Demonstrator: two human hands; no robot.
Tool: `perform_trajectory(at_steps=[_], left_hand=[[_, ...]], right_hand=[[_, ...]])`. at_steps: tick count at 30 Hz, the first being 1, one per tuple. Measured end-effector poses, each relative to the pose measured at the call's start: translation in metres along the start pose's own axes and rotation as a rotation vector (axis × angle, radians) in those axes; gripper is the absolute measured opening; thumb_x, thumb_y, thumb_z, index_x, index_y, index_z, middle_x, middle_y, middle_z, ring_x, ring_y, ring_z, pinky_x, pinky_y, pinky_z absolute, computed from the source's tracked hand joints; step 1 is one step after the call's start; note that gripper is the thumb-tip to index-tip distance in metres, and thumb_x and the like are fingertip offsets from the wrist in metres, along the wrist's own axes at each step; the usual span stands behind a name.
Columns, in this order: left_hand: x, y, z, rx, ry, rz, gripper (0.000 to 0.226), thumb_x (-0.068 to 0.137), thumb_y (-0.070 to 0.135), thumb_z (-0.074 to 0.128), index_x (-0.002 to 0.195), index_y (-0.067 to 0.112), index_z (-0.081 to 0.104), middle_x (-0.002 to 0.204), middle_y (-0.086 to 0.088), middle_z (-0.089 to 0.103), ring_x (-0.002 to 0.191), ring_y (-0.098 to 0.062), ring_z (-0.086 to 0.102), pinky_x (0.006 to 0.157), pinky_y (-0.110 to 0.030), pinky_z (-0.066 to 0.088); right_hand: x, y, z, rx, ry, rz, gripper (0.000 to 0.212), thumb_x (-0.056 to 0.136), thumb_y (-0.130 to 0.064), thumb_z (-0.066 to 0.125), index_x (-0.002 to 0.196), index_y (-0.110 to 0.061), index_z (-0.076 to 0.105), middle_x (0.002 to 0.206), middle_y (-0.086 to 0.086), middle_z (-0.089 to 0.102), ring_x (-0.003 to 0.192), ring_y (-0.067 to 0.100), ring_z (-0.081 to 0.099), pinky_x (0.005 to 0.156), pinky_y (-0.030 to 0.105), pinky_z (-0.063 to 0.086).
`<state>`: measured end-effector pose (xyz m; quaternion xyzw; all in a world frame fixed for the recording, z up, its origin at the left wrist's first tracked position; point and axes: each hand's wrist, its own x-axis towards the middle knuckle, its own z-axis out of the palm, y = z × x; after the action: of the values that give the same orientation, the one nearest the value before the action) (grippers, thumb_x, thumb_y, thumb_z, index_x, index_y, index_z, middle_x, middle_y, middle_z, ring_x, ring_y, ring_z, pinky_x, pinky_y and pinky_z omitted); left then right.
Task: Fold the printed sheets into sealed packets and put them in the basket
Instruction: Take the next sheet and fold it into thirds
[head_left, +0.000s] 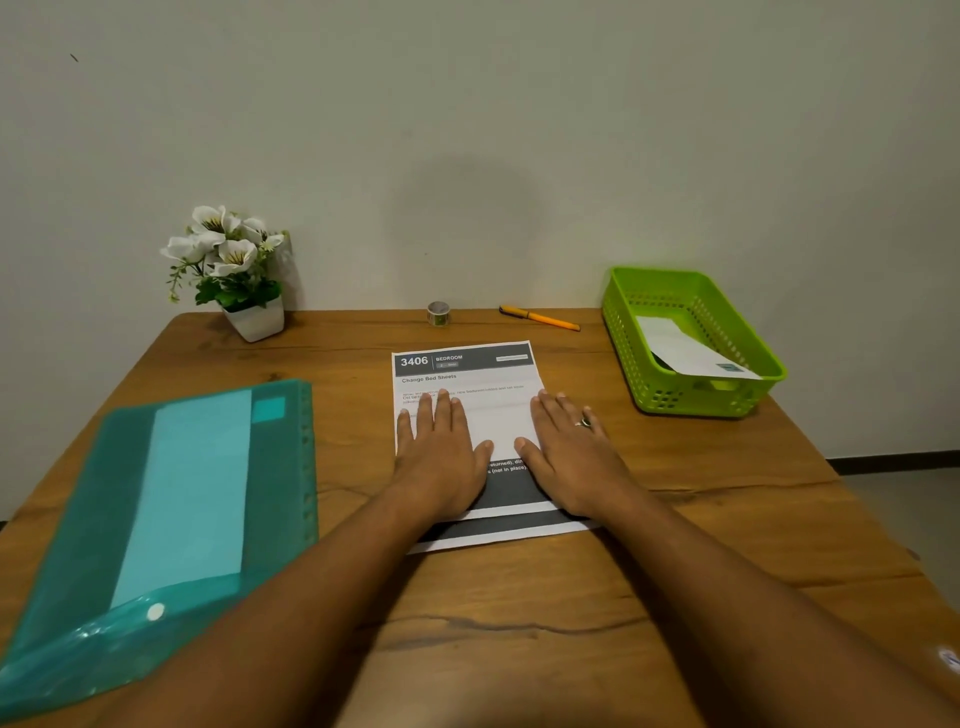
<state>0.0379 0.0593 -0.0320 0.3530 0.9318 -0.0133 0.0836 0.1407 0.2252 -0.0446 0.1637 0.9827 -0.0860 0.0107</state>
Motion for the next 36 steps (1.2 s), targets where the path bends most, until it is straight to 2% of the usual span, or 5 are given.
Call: perform_trajectory(at_steps=[11, 20, 28, 32, 36], left_hand=[[-0.002, -0.056, 0.004, 0.037, 0.078, 0.156, 0.098, 0.084, 0.072, -0.015, 0.164, 0.016, -0.005, 0.172, -0.003, -0.007, 0.159, -0.022, -0.007, 0.128, -0.048, 0.001], [0.000, -0.055, 0.008, 0.055, 0.090, 0.150, 0.098, 0.082, 0.067, -0.018, 0.164, 0.015, -0.005, 0.172, -0.004, -0.006, 0.158, -0.022, -0.008, 0.128, -0.047, -0.001], [0.000, -0.056, 0.004, 0.055, 0.061, 0.155, 0.090, 0.093, 0.071, -0.007, 0.164, 0.015, -0.007, 0.172, -0.003, -0.009, 0.158, -0.022, -0.009, 0.128, -0.048, 0.000], [-0.002, -0.058, 0.002, 0.029, 0.027, 0.165, 0.117, 0.070, 0.083, -0.030, 0.163, 0.016, -0.008, 0.172, -0.004, -0.010, 0.158, -0.023, -0.009, 0.128, -0.048, -0.001], [-0.002, -0.058, -0.019, 0.064, -0.048, 0.194, 0.097, 0.092, 0.080, 0.013, 0.164, 0.016, 0.002, 0.172, -0.007, 0.000, 0.158, -0.028, 0.001, 0.126, -0.049, 0.008]], right_hand=[[0.000, -0.004, -0.002, 0.006, -0.017, 0.008, 0.077, 0.107, -0.062, 0.018, 0.166, -0.014, 0.005, 0.175, 0.005, 0.003, 0.161, 0.023, -0.001, 0.129, 0.050, 0.002], [0.007, -0.059, 0.005, -0.020, -0.017, -0.205, 0.068, 0.110, -0.052, 0.015, 0.166, -0.014, 0.006, 0.175, 0.005, 0.001, 0.161, 0.023, -0.002, 0.130, 0.046, -0.002], [0.006, -0.003, -0.007, -0.054, -0.096, -0.112, 0.075, 0.107, -0.061, 0.015, 0.166, -0.019, -0.002, 0.174, -0.001, -0.007, 0.160, 0.019, -0.007, 0.129, 0.048, -0.002], [0.003, 0.016, -0.016, -0.039, -0.142, -0.061, 0.075, 0.107, -0.061, 0.017, 0.166, -0.018, -0.001, 0.174, -0.001, -0.006, 0.160, 0.019, -0.007, 0.128, 0.048, 0.000], [0.008, 0.011, -0.036, -0.015, -0.191, -0.054, 0.077, 0.106, -0.060, 0.033, 0.166, -0.017, 0.010, 0.175, 0.001, 0.003, 0.160, 0.022, 0.002, 0.127, 0.048, 0.006]])
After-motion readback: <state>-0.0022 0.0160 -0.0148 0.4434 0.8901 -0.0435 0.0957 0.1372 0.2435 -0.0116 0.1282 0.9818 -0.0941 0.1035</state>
